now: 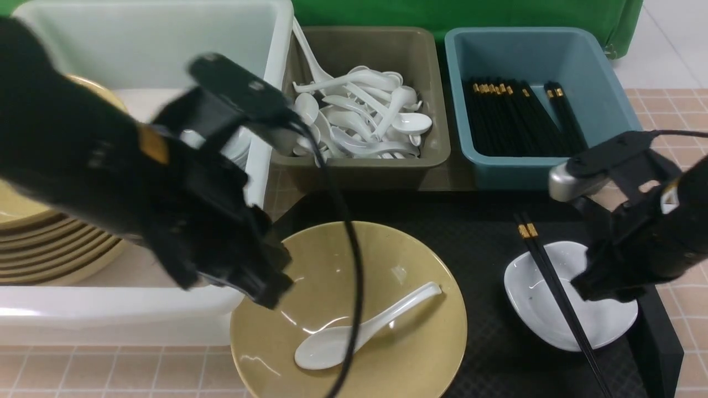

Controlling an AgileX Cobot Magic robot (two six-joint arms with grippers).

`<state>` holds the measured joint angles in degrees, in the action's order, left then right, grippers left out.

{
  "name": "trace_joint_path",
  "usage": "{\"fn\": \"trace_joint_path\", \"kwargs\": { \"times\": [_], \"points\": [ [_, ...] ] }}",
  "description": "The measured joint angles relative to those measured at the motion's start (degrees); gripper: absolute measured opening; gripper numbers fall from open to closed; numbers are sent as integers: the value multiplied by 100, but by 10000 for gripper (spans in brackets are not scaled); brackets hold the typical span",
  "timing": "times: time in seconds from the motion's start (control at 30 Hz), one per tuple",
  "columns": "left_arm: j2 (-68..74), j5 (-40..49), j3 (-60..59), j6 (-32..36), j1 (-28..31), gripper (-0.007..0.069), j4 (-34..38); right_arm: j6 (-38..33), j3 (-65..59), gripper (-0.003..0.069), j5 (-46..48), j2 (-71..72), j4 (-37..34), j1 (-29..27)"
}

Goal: On brown table put chopsticks spoon bowls plates into blue grey white boxes.
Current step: 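Move the grippers toward the tableware on the black tray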

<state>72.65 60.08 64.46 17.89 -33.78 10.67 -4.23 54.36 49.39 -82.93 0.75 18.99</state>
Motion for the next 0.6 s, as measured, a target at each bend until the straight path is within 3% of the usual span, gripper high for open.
{"fn": "trace_joint_path", "kwargs": {
  "times": [0.13,0.27,0.43,0.6],
  "points": [
    [333,0,10,13,-170,3,-37,341,85,559,-362,-498,0,0],
    [465,-53,15,13,-176,3,-136,453,93,596,-559,-884,0,0],
    [467,-344,29,15,-176,3,-253,459,93,552,-650,-1180,0,0],
    [467,-762,34,19,-176,3,-413,423,93,418,-731,-1300,-6,0]
  ]
}}
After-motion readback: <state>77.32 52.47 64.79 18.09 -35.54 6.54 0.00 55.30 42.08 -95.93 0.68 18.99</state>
